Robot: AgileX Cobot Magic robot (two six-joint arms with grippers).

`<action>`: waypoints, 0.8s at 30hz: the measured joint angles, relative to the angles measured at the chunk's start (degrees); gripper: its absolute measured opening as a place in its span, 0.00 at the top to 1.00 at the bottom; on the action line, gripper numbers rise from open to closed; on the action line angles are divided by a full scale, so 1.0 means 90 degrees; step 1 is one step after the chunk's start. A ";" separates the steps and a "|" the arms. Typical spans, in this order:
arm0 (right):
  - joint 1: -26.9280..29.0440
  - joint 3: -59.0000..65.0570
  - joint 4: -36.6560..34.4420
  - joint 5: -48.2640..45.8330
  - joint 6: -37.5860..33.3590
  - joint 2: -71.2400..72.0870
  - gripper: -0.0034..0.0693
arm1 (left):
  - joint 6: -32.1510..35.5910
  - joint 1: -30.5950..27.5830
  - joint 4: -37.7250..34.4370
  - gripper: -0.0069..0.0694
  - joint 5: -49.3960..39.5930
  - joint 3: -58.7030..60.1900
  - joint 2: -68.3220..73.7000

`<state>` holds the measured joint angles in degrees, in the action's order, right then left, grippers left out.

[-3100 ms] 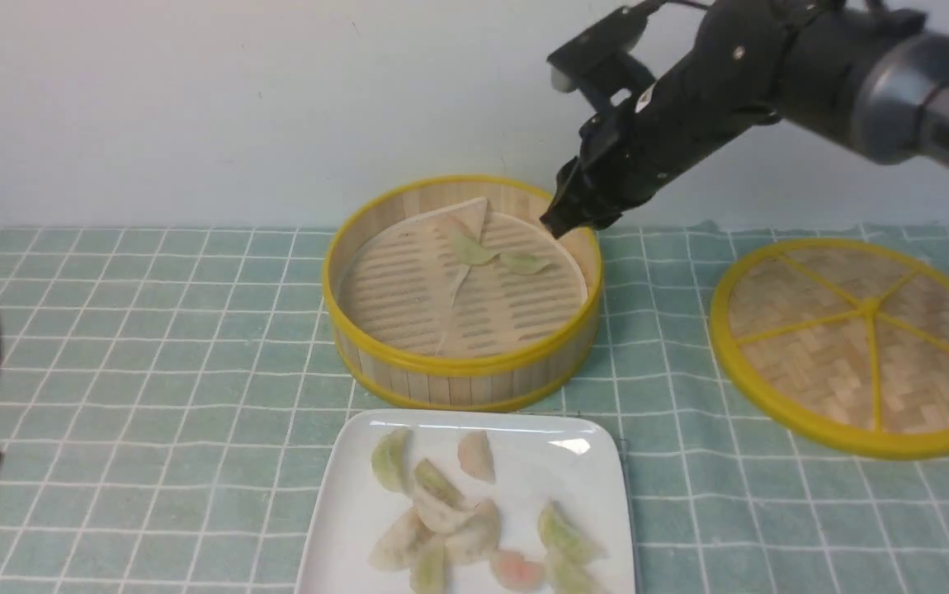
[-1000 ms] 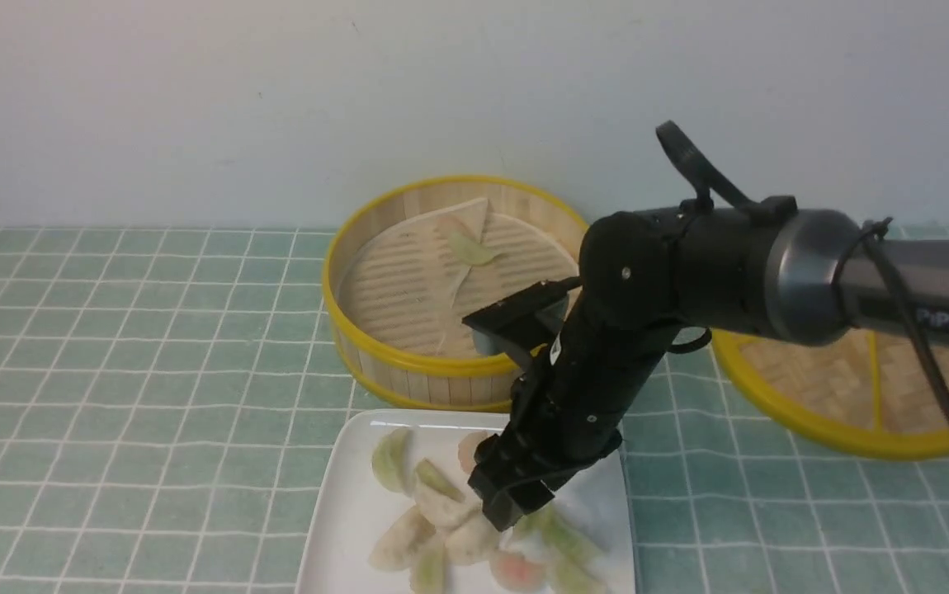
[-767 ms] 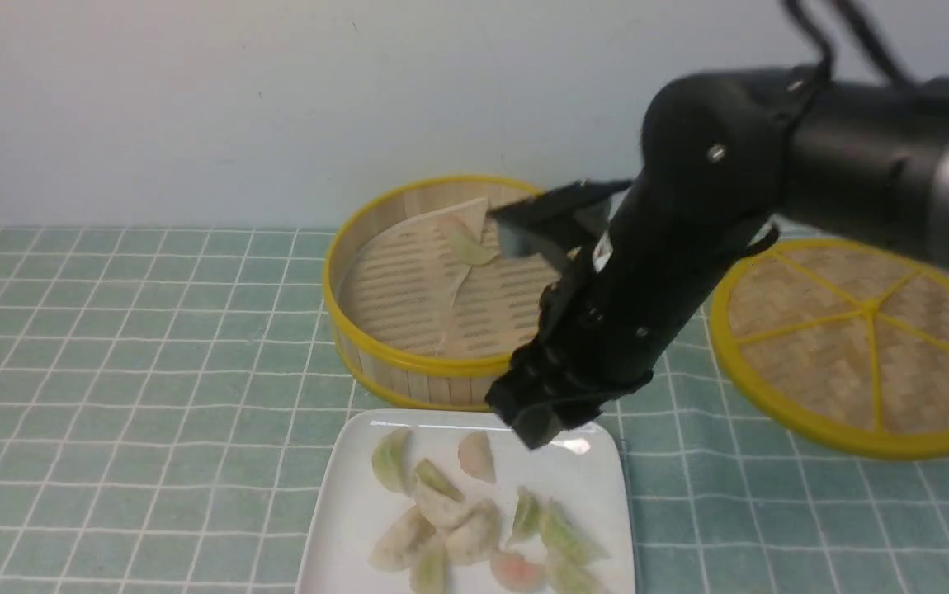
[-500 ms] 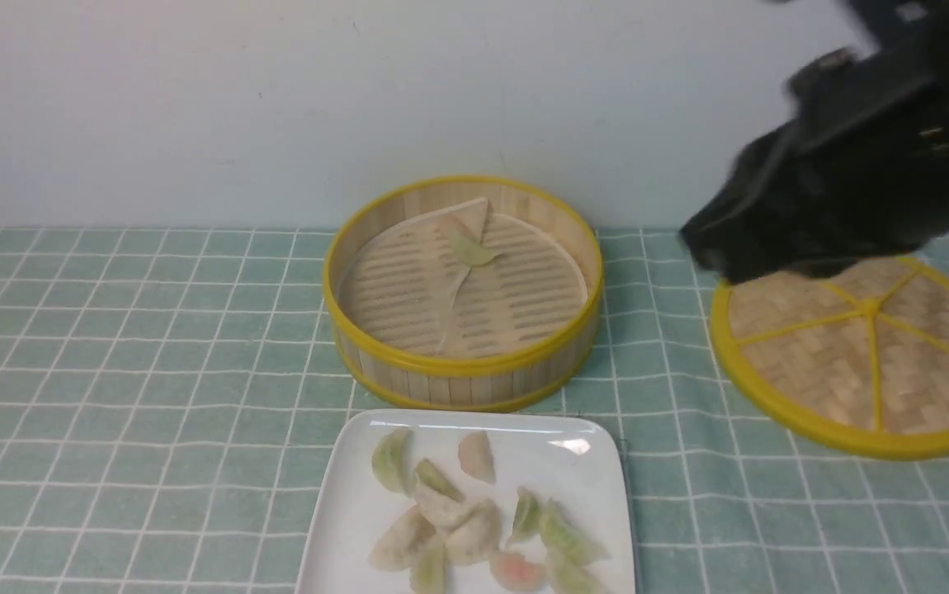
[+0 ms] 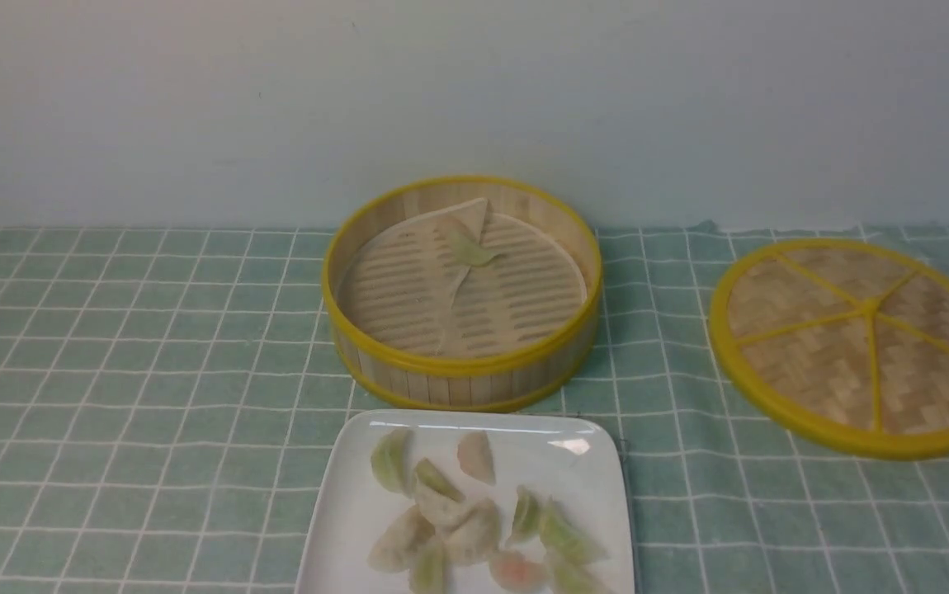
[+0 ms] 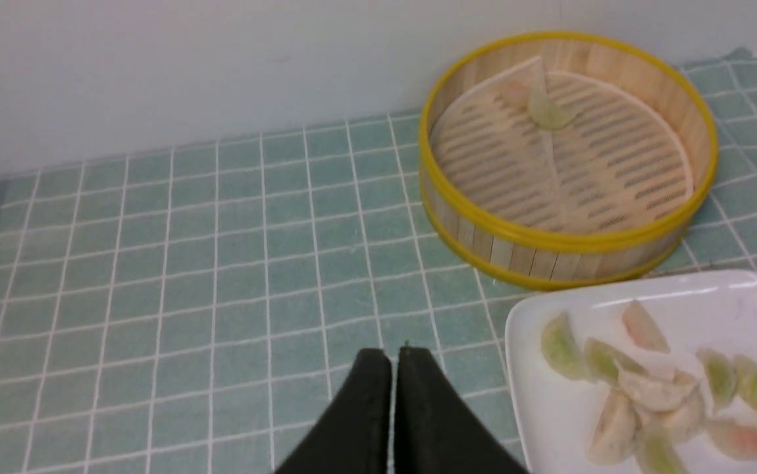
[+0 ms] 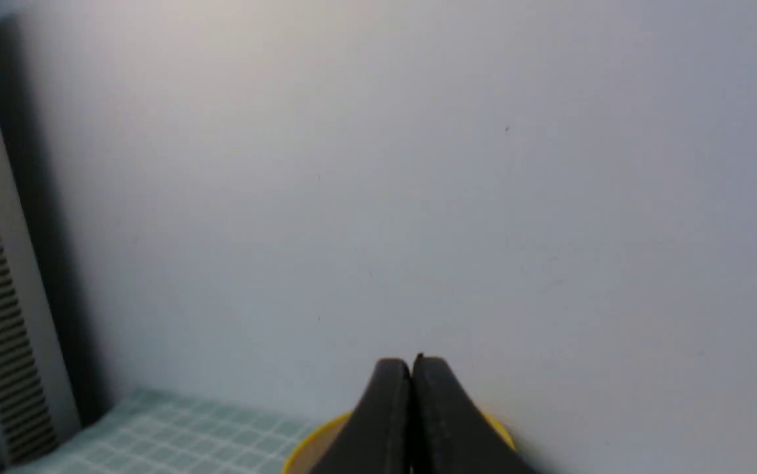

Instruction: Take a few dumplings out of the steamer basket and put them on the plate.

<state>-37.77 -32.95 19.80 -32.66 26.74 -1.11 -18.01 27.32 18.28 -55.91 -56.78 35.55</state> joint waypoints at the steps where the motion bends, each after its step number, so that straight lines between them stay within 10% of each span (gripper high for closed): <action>1: 0.0000 0.0154 0.0206 0.0107 0.0168 0.0151 0.97 | 0.0000 0.0000 0.0000 0.92 0.0123 0.0007 0.0000; 24: 0.0000 0.0468 0.0910 0.0171 0.0834 0.0244 0.97 | -0.0096 -0.0007 -0.0444 0.92 0.1058 0.2088 -0.2004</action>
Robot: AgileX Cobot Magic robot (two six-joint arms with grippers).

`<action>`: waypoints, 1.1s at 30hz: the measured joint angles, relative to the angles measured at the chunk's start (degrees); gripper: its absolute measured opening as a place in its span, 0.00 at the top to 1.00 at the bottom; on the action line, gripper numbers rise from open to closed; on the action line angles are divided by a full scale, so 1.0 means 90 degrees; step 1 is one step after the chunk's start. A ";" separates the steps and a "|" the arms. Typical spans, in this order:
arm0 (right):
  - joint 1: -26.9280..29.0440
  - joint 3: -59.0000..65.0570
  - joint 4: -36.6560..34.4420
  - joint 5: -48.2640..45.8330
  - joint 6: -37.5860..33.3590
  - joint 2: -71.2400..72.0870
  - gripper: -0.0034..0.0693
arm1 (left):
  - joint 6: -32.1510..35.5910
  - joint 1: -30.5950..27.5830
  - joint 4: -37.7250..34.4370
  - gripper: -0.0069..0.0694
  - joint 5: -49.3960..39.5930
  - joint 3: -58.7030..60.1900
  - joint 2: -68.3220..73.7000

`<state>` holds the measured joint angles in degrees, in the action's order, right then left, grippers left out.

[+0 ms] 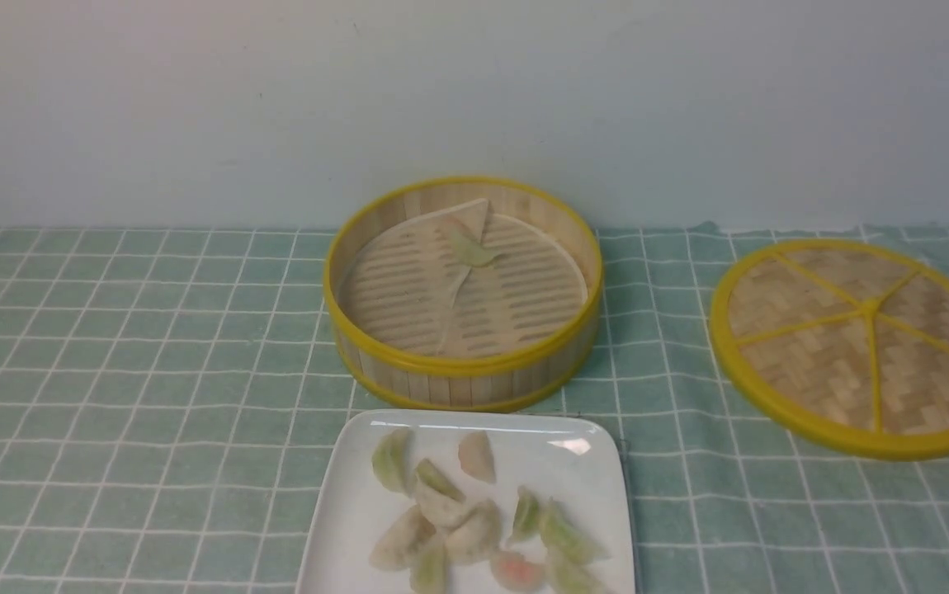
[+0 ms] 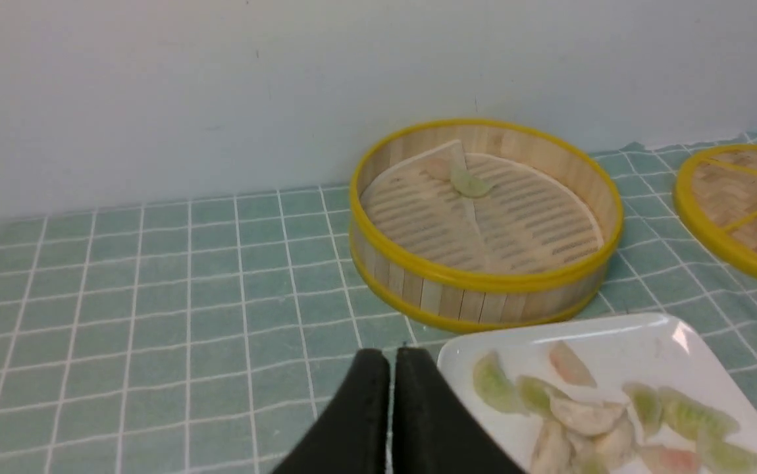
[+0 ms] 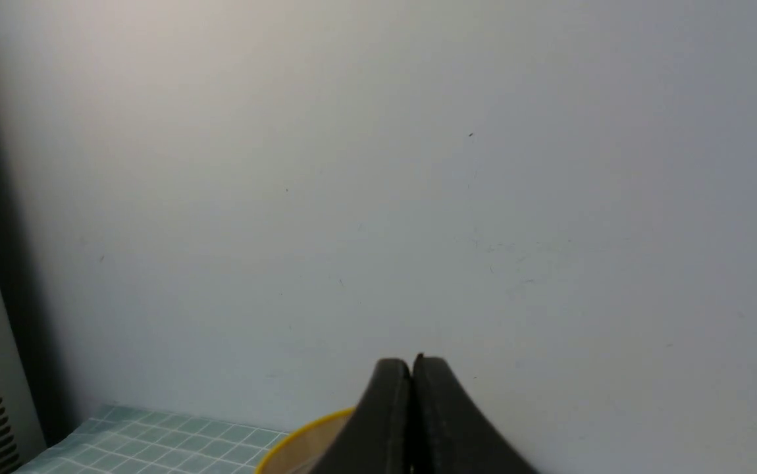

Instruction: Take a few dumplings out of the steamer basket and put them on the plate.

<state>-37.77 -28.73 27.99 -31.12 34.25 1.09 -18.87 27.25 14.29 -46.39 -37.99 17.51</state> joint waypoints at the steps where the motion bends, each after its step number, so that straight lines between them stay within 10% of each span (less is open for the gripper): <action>1: 0.0000 0.0000 0.0000 0.0000 0.0000 0.0000 0.97 | 0.0000 0.0000 -0.0002 0.92 -0.0091 0.0049 -0.0020; 18: 0.0000 0.0005 0.0000 0.0000 0.0000 0.0000 0.97 | 0.0146 -0.0201 -0.0199 0.92 0.0499 0.0697 -0.0304; 33: 0.0000 0.0005 0.0005 0.0000 0.0000 0.0000 0.97 | 0.2027 -0.2780 -0.1588 0.92 0.2392 0.4263 -0.2017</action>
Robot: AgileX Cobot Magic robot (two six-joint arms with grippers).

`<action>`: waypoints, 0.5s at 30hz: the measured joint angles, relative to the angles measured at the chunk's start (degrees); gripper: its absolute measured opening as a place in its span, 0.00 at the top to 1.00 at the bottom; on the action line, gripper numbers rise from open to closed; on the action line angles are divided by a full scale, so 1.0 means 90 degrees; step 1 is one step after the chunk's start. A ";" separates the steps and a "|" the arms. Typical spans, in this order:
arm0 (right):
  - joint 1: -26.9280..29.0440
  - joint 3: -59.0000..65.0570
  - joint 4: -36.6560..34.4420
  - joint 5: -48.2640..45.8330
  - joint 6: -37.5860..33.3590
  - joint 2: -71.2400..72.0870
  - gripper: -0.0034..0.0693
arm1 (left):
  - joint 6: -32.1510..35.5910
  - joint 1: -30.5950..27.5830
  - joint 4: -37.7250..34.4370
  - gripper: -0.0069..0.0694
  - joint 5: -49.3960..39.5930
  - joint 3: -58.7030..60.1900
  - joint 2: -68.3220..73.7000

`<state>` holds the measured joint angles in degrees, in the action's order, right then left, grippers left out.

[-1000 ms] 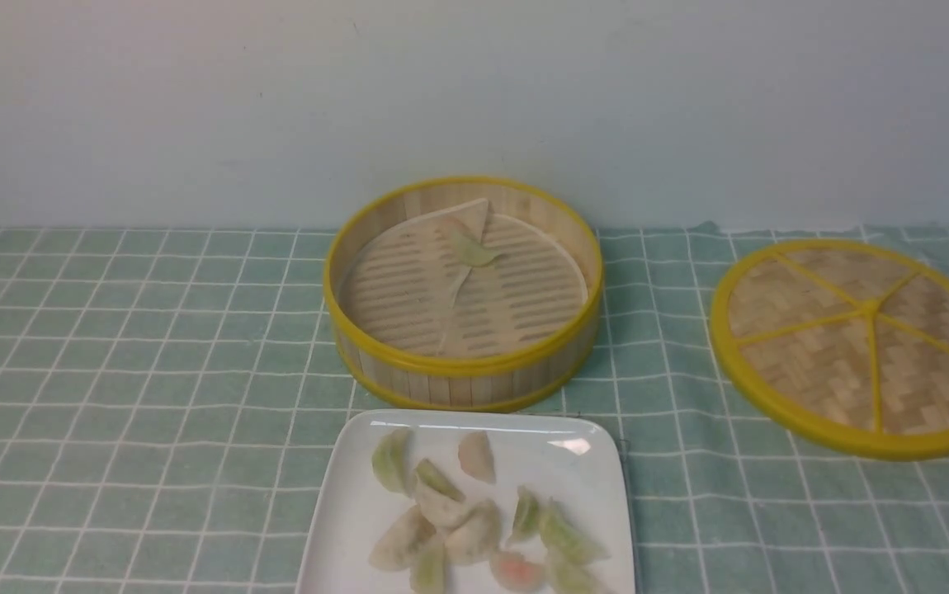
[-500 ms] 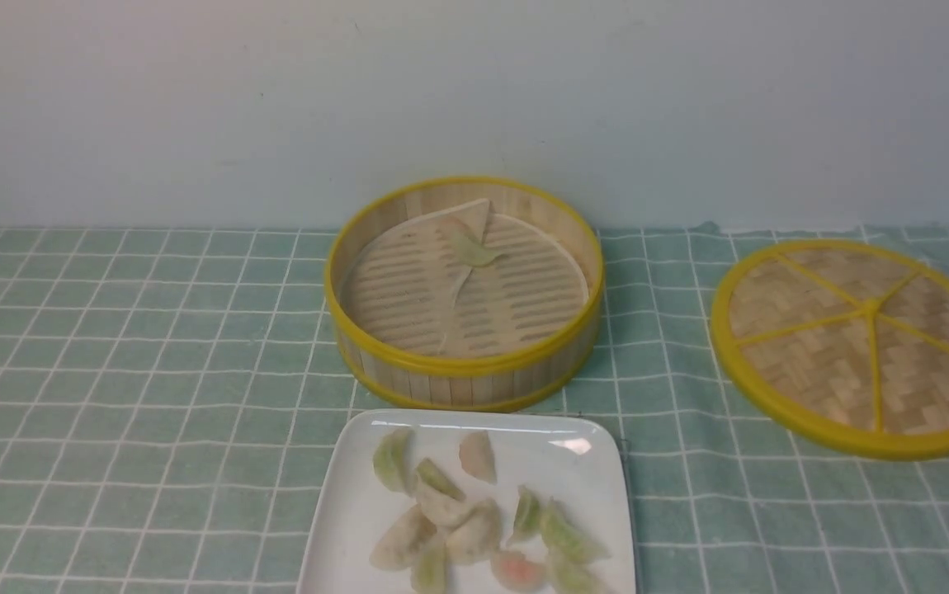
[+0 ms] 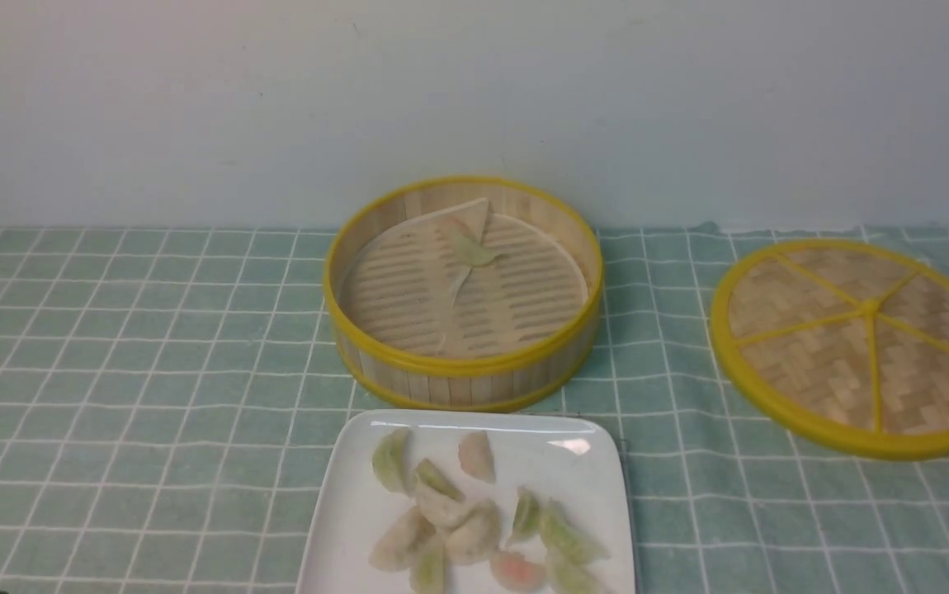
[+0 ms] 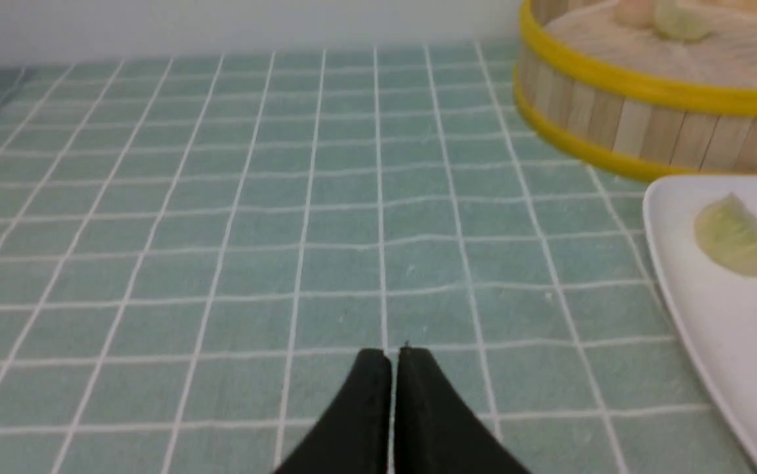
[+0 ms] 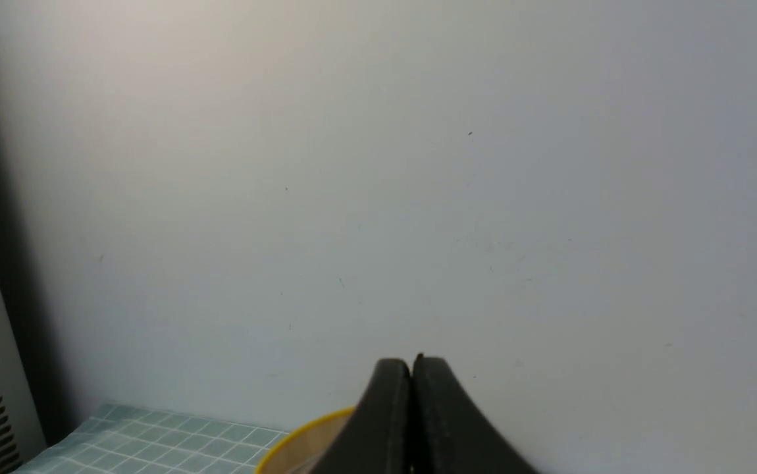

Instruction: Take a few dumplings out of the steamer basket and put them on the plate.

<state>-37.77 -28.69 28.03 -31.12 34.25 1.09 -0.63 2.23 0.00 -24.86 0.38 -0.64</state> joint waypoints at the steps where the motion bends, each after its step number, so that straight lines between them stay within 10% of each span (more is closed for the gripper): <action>1: 0.0000 0.0000 0.0000 0.0000 0.0000 0.0000 0.97 | 0.0034 -0.0034 0.0000 0.92 0.0000 0.0063 0.0000; 15: 0.0000 0.0046 0.0000 -0.0020 -0.0137 0.0000 0.97 | 0.0070 -0.0060 -0.0192 0.92 0.0274 0.0113 0.0000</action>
